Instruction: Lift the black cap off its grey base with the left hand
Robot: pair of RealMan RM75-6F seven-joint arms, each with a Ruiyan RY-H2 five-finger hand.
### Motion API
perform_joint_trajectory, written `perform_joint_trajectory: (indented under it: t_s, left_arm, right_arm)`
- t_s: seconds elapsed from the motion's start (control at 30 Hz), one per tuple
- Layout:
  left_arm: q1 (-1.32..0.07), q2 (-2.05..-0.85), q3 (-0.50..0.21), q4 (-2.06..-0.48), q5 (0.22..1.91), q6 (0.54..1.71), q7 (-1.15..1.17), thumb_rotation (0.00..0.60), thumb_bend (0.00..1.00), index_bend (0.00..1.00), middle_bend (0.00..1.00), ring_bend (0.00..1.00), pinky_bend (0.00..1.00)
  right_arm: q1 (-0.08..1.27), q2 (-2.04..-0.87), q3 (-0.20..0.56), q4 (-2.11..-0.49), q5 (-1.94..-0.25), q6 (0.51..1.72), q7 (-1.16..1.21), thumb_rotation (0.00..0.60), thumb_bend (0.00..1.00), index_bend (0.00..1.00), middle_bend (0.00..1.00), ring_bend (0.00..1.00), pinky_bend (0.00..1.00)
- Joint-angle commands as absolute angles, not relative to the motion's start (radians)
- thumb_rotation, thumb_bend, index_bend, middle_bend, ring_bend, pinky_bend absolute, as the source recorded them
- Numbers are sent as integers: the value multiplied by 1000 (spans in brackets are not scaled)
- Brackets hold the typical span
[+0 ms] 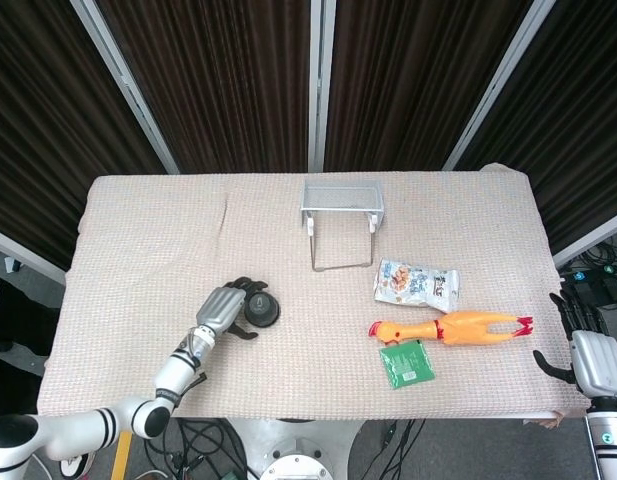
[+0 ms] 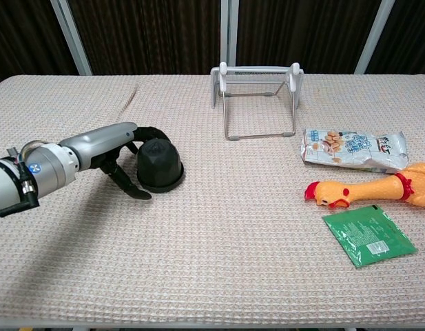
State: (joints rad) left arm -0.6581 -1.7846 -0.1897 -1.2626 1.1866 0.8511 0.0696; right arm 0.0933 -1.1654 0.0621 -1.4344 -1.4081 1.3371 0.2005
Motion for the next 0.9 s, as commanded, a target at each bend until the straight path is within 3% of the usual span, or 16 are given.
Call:
perform_joint_trajectory:
  t_s: [0.03,0.6,0.9]
  left_arm:
    - [-664,-1785,-191,-1261,1191,854,57,600,71,164,211,115,211]
    - [-686,-1807,-179,-1206,1204,832,-3,600,85,166,234,132,226]
    - [-689,-1821,-177,-1194,1222,846,-38,600,156,202,282,179,264]
  right_arm:
    - [94,-1167,62,-1433,-1406,1333,200,600,187,0,0,0,0]
    - [94,-1174,64,-1417,-1396,1321,207,600,188,0,0,0,0]
    - [94,-1178,64,-1411,-1393,1316,210,600,188,0,0,0,0]
